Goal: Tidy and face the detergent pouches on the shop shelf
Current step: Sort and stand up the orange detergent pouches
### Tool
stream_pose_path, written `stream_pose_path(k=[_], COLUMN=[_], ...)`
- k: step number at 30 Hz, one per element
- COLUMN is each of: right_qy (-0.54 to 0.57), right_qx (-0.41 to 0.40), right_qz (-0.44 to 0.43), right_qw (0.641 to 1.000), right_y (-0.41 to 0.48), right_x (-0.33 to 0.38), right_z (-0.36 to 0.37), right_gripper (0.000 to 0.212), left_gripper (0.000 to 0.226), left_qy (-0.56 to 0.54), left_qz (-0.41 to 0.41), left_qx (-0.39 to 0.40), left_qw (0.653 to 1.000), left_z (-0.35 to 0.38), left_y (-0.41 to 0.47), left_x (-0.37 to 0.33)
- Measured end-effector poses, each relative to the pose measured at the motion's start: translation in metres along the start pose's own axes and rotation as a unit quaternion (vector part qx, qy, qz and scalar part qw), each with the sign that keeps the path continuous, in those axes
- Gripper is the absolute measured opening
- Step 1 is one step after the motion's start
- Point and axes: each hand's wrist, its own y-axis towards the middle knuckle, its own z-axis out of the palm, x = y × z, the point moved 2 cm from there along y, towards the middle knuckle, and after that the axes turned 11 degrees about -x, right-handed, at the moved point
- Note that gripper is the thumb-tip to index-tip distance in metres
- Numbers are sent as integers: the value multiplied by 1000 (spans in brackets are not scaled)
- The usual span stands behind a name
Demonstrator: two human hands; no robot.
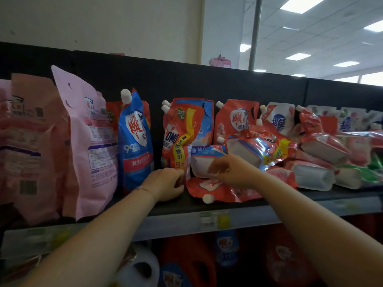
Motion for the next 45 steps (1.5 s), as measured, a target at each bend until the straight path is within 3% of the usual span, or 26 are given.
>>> stream_pose_path(k=[3,6,8,10,12,15,17,22,25,27,32,36,40,43,45], right_qy=[-49,-45,-35,-40,-81,-115,-129,-129,-88,-57,33,77,161,229,270], right_qx=[102,139,138,121,95,34,-5,-51,-128,-204,-344,-433,-462,-474,-482], right_qz=[12,9,6,2,-37,-85,-100,-99,-65,-87,-84,-94,-67,-49,-50], right_qw=[993,989,990,992,991,989,987,985,986,973,935,893,869,849,832], right_y=[-15,-23,-29,-32,-36,-39,-41,-47,-43,-43,-48,-49,-46,-42,-37], right_x=[-22,-28,-27,-29,-29,-27,-25,-28,-32,-31,-39,-30,-3,20,37], right_z=[-8,-7,-2,3,7,10,11,12,6,2,-6,-24,-45,-56,-62], right_gripper=[46,56,61,67,68,68,66,68,49,34,33,19,14,13,16], left_gripper=[20,43,52,56,52,37,26,29,30,31,35,86,97,110,119], left_qy=[-12,-26,-20,-56,-120,-132,-133,-180,-190,-208,-330,-409,-477,-483,-469], left_qz=[31,84,110,83,44,63,63,29,74,87,59,-36,-81,-121,-117], left_qx=[20,19,32,61,87,76,43,-51,-145,-196,-334,-272,-221,-111,-81], left_qw=[999,996,993,993,988,986,988,982,968,954,881,870,847,860,872], left_z=[-7,-11,-10,-9,-9,-12,-13,-16,-26,-31,-42,-26,-6,-1,-4], left_y=[0,-1,-3,-3,-7,-10,-11,-5,-3,1,6,0,-4,-7,-12], left_x=[-11,-24,-30,-30,-30,-31,-35,-53,-72,-80,-84,-62,-54,-54,-57])
